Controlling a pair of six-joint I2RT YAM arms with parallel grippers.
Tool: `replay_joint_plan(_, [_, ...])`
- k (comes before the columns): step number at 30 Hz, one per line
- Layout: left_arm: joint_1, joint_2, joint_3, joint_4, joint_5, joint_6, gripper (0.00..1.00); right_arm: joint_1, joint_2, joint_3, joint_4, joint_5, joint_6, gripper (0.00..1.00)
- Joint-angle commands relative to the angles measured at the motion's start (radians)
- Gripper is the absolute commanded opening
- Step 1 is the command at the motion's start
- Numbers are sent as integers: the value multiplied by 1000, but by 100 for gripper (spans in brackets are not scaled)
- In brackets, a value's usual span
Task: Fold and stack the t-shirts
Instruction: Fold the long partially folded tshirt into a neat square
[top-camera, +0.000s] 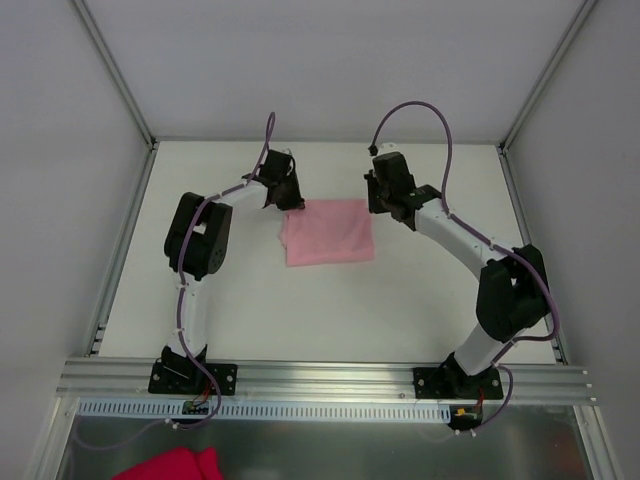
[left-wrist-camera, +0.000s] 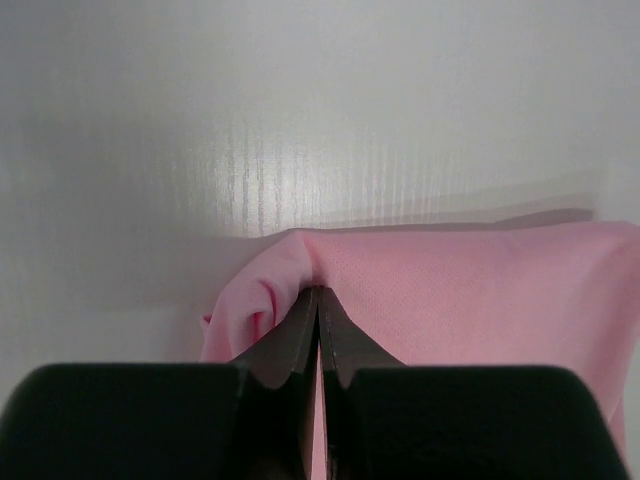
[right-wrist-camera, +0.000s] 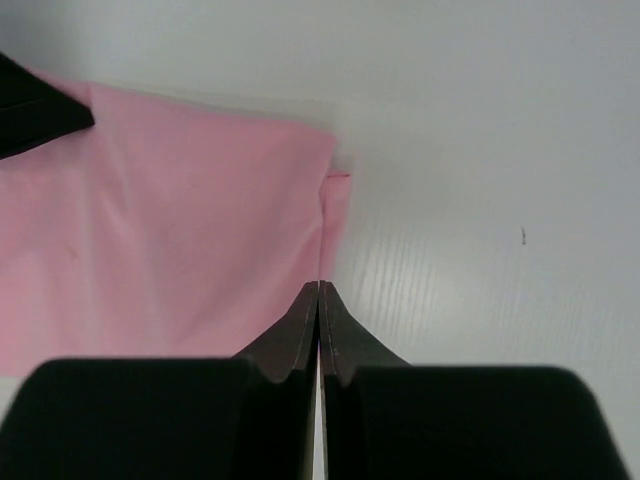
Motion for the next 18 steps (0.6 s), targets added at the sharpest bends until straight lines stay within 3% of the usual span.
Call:
replay_joint_plan(1, [9,-57,-60,67,80,-15,0,61,-50,-75,59,-25,36,1])
replay_joint_plan(3, [-1,-137,-157,182,118,-9,0,81,-50,-100,94,-36,51,1])
replay_joint_plan(6, [-21,-215,-200,222,131,22,0,90,-22,-97,96,-61,56,1])
replay_joint_plan(10, [-28,-292,-233,232,114,36,0,103,24,-46,62,-55,51,1])
replay_joint_plan(18, [-52,-379,-314,262,131,45,0,110,39,-186,155,-91,91,1])
